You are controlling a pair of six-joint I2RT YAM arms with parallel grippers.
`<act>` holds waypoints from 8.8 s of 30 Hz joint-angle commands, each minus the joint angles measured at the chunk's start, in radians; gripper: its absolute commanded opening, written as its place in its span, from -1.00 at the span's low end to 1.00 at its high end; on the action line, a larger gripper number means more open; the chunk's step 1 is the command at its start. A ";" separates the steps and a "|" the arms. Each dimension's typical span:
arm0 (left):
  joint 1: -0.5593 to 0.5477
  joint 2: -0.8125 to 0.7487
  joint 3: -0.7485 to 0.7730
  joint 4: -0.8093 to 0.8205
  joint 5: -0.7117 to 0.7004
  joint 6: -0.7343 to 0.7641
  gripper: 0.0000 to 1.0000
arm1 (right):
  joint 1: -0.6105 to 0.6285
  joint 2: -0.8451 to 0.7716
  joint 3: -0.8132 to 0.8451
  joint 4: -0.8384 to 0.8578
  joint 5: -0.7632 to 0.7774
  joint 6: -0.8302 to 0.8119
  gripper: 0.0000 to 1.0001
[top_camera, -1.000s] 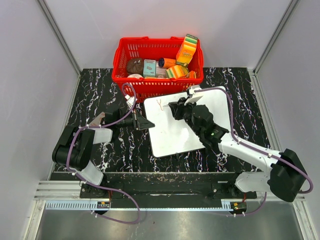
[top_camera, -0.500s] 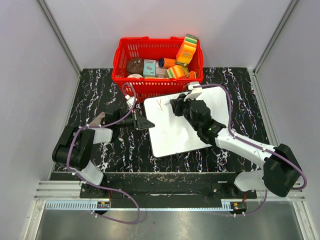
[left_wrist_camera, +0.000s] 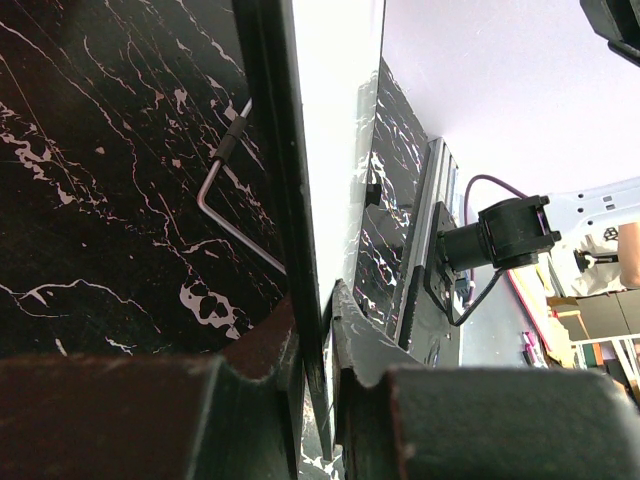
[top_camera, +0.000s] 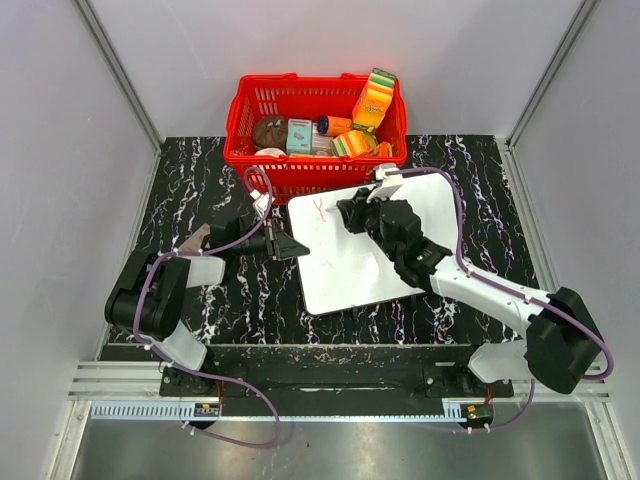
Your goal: Write a sentence on the whiteboard
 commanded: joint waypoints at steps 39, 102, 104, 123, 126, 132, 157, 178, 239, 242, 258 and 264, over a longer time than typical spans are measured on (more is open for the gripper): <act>-0.021 0.016 0.016 0.032 0.002 0.103 -1.00 | -0.028 -0.009 0.042 -0.032 0.071 -0.023 -1.00; -0.021 0.020 0.020 0.031 0.005 0.103 -1.00 | -0.071 -0.055 -0.050 0.037 -0.030 0.037 -1.00; -0.021 0.020 0.019 0.029 0.005 0.103 -1.00 | -0.071 -0.061 -0.056 0.030 -0.035 0.037 -1.00; -0.021 0.020 0.019 0.031 0.005 0.103 -1.00 | -0.071 -0.104 -0.117 0.011 -0.007 0.048 -1.00; -0.021 0.020 0.020 0.031 0.005 0.103 -1.00 | -0.077 -0.096 -0.099 0.009 0.011 0.043 -1.00; -0.021 0.019 0.019 0.031 0.005 0.103 -1.00 | -0.090 -0.081 -0.062 0.010 0.027 0.040 -1.00; -0.021 0.020 0.019 0.032 0.006 0.103 -1.00 | -0.106 -0.090 -0.070 -0.028 -0.027 0.054 -1.00; -0.021 0.019 0.017 0.032 0.006 0.102 -1.00 | -0.107 -0.159 -0.113 -0.048 -0.015 0.055 -1.00; -0.021 0.020 0.019 0.032 0.008 0.103 -1.00 | -0.176 -0.142 -0.056 -0.111 -0.052 0.018 -1.00; -0.021 0.020 0.019 0.032 0.008 0.103 -1.00 | -0.176 -0.151 -0.070 -0.115 -0.056 0.022 -1.00; -0.021 0.017 0.019 0.032 0.008 0.103 -1.00 | -0.176 -0.193 -0.111 -0.140 0.002 0.025 -1.00; -0.021 0.019 0.019 0.032 0.006 0.103 -1.00 | -0.176 -0.214 -0.108 -0.117 0.060 0.034 -1.00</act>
